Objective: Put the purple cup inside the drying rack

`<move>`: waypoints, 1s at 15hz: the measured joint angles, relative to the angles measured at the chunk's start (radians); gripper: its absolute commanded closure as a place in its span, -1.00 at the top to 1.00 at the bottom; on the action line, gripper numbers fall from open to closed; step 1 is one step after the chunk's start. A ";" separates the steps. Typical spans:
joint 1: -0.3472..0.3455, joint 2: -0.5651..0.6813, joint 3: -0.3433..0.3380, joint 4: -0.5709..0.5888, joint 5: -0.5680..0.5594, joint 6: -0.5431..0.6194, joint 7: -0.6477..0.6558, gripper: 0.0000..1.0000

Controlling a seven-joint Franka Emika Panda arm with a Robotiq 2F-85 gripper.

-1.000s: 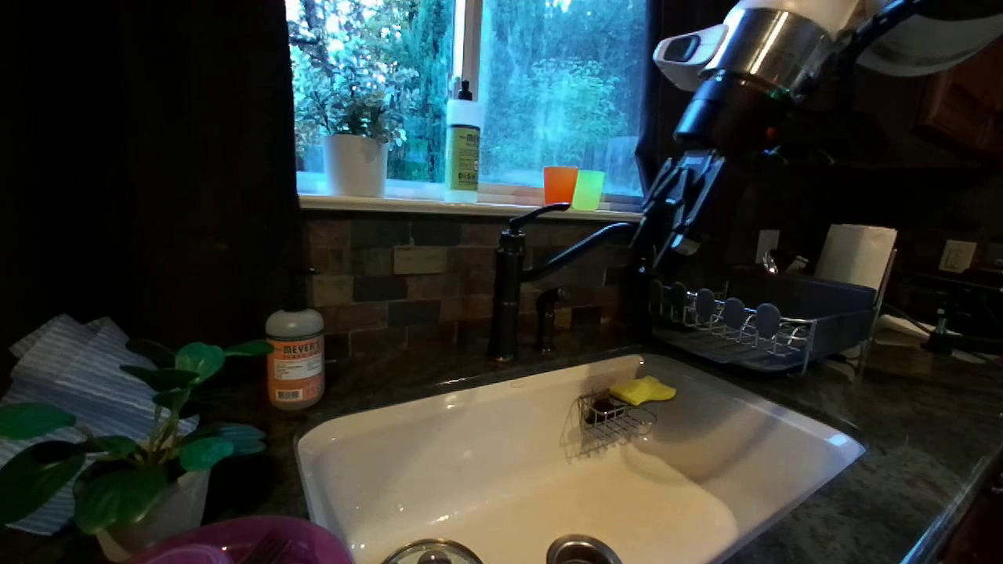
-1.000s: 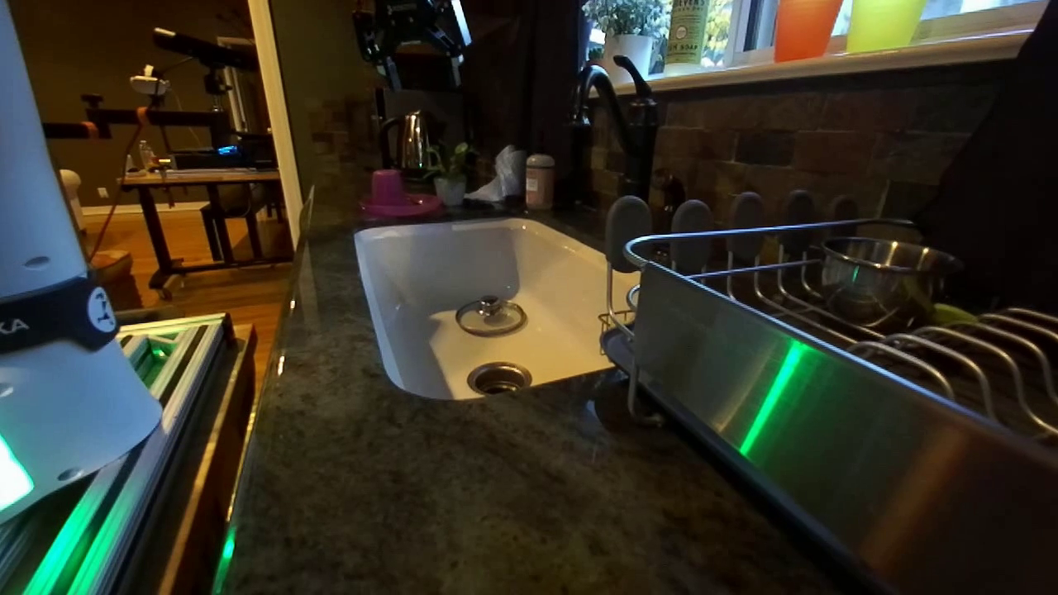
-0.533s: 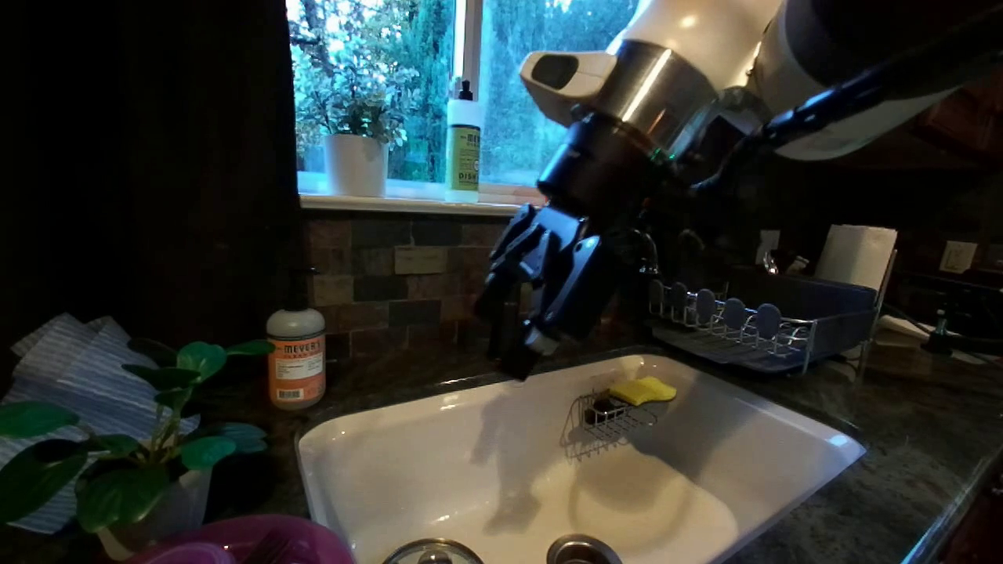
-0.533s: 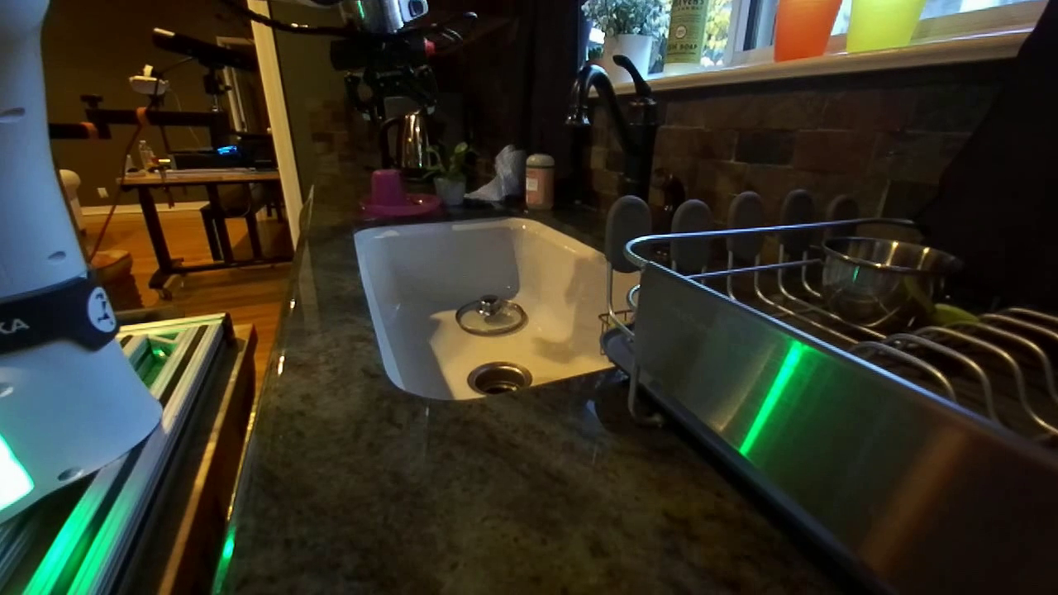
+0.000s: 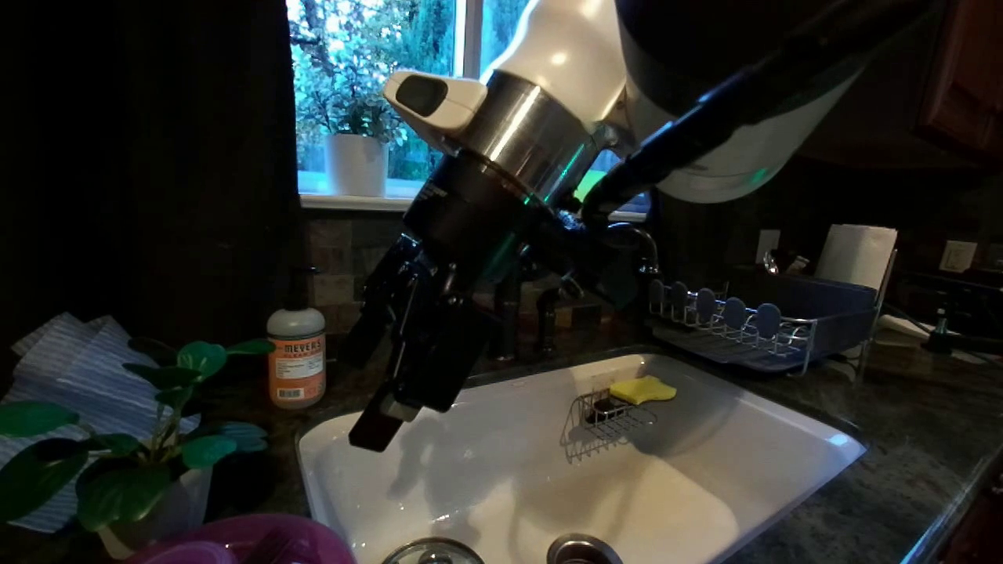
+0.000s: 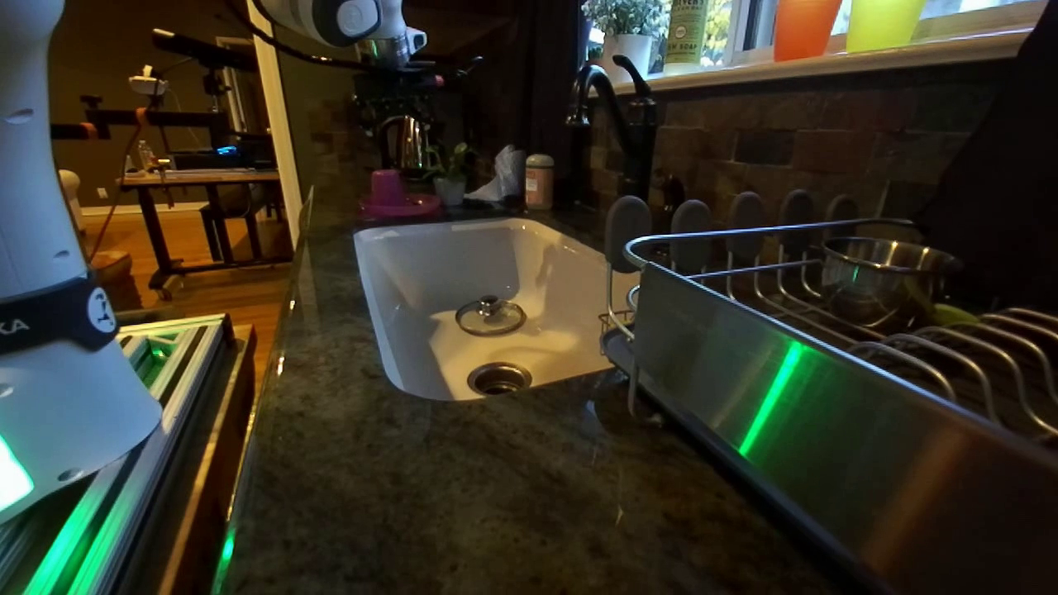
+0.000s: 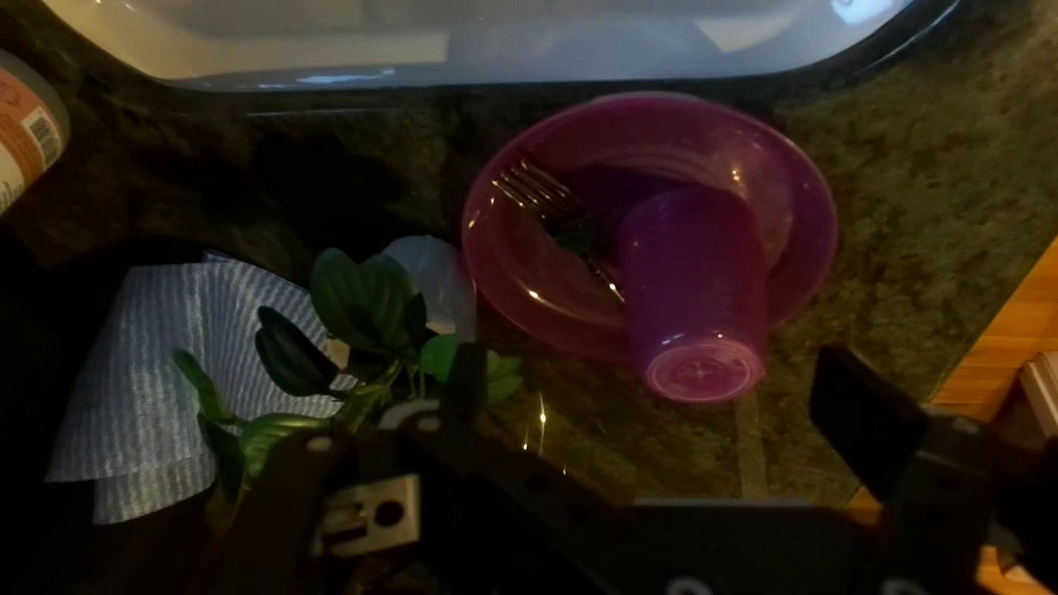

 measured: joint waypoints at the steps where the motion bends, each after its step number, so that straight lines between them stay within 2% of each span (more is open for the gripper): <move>1: 0.000 0.000 0.000 0.001 0.000 0.000 0.000 1.00; 4: 0.005 0.027 0.000 0.029 -0.017 -0.001 0.006 1.00; 5: -0.007 0.049 0.017 0.048 -0.053 -0.007 0.037 1.00; 8: -0.055 0.127 0.097 0.123 -0.190 -0.045 0.192 1.00; 11: -0.135 0.185 0.236 0.198 -0.184 -0.068 0.163 1.00; 13: -0.150 0.193 0.255 0.215 -0.182 -0.075 0.156 1.00; 14: -0.151 0.193 0.248 0.216 -0.218 -0.075 0.202 1.00; 15: -0.118 0.192 0.200 0.218 -0.269 -0.074 0.278 1.00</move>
